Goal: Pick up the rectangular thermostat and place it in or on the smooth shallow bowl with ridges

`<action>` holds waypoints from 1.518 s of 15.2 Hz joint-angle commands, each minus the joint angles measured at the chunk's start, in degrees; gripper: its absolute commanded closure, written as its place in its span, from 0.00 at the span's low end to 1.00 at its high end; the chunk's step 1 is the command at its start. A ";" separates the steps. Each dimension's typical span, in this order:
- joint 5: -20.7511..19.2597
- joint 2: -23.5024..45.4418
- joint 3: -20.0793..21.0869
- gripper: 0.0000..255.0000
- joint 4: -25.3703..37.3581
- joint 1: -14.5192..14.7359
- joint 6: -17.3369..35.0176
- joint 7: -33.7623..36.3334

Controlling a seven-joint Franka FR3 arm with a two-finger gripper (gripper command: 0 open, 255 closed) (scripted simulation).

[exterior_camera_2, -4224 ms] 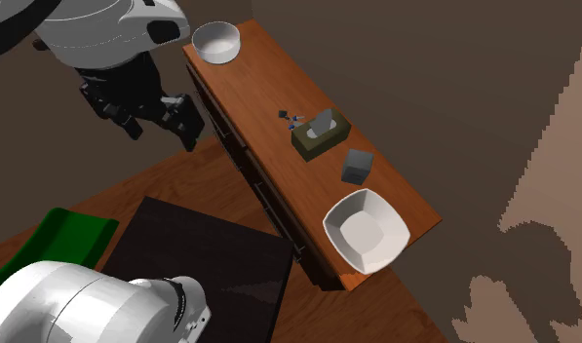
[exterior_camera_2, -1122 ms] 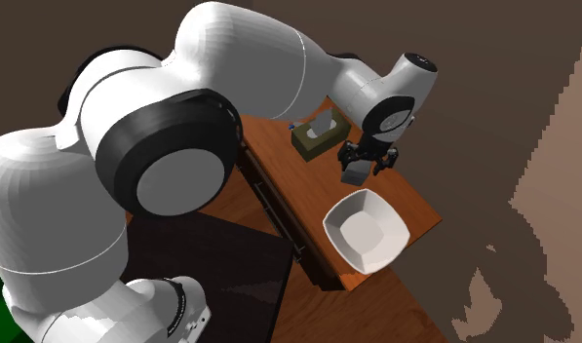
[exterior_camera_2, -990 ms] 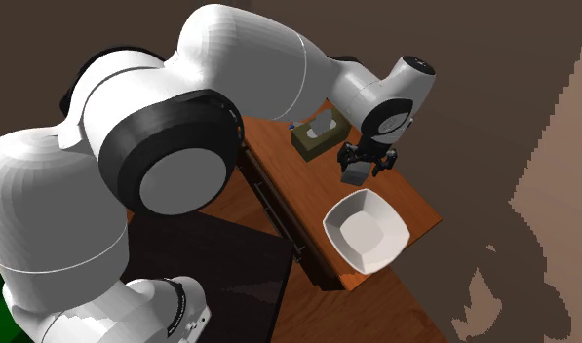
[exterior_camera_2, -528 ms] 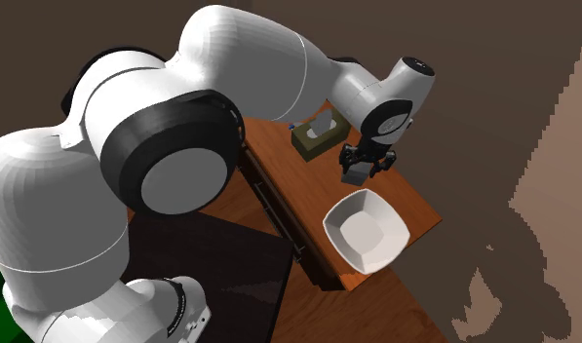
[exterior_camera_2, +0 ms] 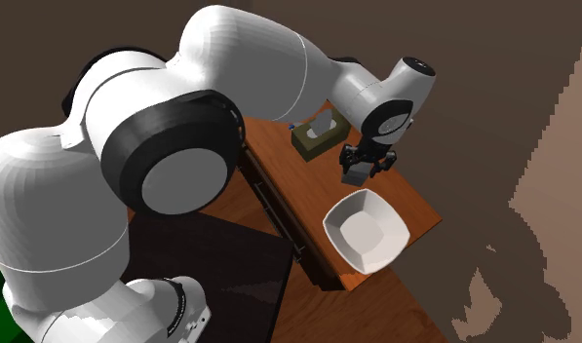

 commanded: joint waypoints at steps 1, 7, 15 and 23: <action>0.02 -0.04 0.06 1.00 -0.21 0.08 0.11 0.02; -1.07 -2.76 -0.70 1.00 0.50 0.61 -3.18 0.41; -2.42 -5.94 -1.54 1.00 2.21 1.15 -7.85 0.89; -3.57 -8.53 -2.19 1.00 4.80 1.49 -12.83 1.27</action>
